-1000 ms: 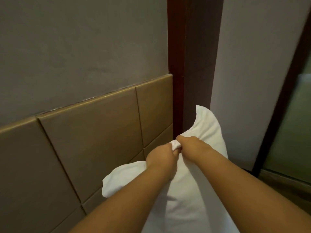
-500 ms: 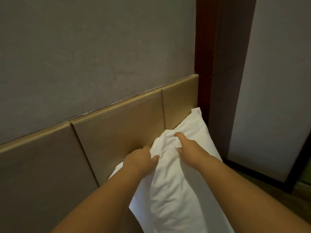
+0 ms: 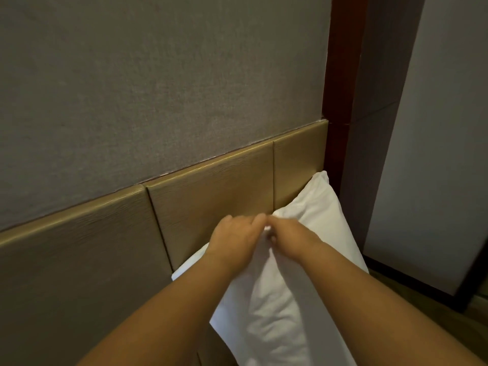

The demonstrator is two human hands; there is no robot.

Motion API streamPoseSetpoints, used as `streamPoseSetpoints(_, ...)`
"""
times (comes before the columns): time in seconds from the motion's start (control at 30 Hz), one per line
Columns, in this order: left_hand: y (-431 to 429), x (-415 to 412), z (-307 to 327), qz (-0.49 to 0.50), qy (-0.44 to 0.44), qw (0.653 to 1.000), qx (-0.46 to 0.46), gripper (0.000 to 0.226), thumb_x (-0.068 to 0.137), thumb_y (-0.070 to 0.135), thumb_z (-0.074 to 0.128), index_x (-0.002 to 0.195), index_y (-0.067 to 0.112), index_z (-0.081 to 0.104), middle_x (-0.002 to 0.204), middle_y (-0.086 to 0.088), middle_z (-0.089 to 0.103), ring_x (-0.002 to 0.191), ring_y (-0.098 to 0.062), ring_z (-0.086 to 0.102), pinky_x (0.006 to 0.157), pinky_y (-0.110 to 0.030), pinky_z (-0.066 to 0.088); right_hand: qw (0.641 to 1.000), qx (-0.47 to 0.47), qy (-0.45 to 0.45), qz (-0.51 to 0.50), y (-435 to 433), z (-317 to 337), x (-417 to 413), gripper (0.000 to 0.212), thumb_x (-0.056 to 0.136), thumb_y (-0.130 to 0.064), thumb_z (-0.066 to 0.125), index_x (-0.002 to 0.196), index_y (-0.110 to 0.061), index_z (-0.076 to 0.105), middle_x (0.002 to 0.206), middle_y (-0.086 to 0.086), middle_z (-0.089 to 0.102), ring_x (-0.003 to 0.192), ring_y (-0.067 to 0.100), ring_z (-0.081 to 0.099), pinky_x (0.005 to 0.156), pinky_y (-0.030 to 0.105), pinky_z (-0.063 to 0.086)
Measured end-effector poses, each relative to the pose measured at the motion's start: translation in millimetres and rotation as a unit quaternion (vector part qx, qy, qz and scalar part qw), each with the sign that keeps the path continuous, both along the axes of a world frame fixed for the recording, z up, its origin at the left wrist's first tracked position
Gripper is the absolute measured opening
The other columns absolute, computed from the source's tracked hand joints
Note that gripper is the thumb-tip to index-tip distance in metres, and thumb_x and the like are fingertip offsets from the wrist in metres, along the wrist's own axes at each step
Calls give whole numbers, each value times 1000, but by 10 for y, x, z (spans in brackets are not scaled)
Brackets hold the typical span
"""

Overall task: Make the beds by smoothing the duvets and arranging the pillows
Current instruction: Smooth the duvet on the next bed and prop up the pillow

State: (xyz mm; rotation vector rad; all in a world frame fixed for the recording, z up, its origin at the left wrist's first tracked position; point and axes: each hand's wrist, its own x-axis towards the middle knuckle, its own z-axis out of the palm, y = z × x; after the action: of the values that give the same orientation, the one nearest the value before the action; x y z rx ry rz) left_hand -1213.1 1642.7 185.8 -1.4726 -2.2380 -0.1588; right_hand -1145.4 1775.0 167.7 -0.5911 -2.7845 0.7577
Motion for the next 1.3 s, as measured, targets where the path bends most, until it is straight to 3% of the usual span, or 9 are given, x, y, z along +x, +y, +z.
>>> streamPoseSetpoints(0.07,-76,-44,48,68,39,996,29,28,93,17,49,120,20,41,106,0,54,94,-20,51,76,-29,32,996,19,59,-60,-19,23,-2,17,95,-29,33,91,-29,50,97,3,60,89,24,56,72,34,41)
streamPoseSetpoints(0.1,-112,-71,74,109,55,992,33,35,93,15,47,125,20,35,110,0,49,96,-19,46,80,-29,33,995,21,76,-63,-41,34,-20,16,96,-25,34,104,-29,47,103,4,60,92,24,57,74,34,44)
streamPoseSetpoints(0.17,-177,-86,142,149,72,986,31,42,93,14,45,131,20,30,114,-2,44,99,-21,42,83,-30,33,995,6,80,-56,-135,76,-39,43,97,-18,37,136,-35,30,121,6,58,103,24,58,85,36,49)
streamPoseSetpoints(0.23,-263,-29,212,152,66,986,34,38,91,13,47,126,20,34,114,-2,44,99,-21,42,83,-29,34,995,11,80,-62,-256,113,7,61,96,-11,43,145,-38,19,119,5,62,97,20,61,84,36,53)
streamPoseSetpoints(0.33,-527,123,255,160,28,986,43,32,90,18,53,119,21,40,113,-2,46,99,-20,42,84,-29,35,992,49,68,-96,-527,126,215,64,94,-9,48,145,-37,19,112,4,63,91,20,62,77,36,55)
streamPoseSetpoints(0.57,-1727,768,393,180,-112,977,-19,37,89,29,59,123,23,44,123,-4,53,115,-25,48,97,-39,40,989,90,12,-116,-1742,352,1179,55,96,-16,49,144,-30,28,124,4,57,100,22,60,80,32,53)
streamPoseSetpoints(0.83,-2747,1330,516,161,-118,978,-65,37,91,28,53,127,22,45,122,-5,53,115,-26,49,96,-39,40,984,126,-10,-123,-2739,622,1711,53,95,-23,54,142,-28,29,135,3,51,112,24,57,93,36,53)
streamPoseSetpoints(1.17,-2408,988,412,204,-161,961,-92,35,91,23,57,125,19,50,122,-5,53,114,-24,51,93,-35,43,982,146,-18,-118,-2320,625,1438,49,97,-18,50,141,-26,31,127,3,56,102,21,60,84,32,55)
streamPoseSetpoints(1.3,-1873,669,399,210,-192,955,-83,35,90,21,62,123,17,52,120,-6,54,109,-24,55,86,-34,47,984,157,-4,-90,-1826,617,991,47,97,-15,47,142,-23,34,138,3,49,114,23,56,91,34,52)
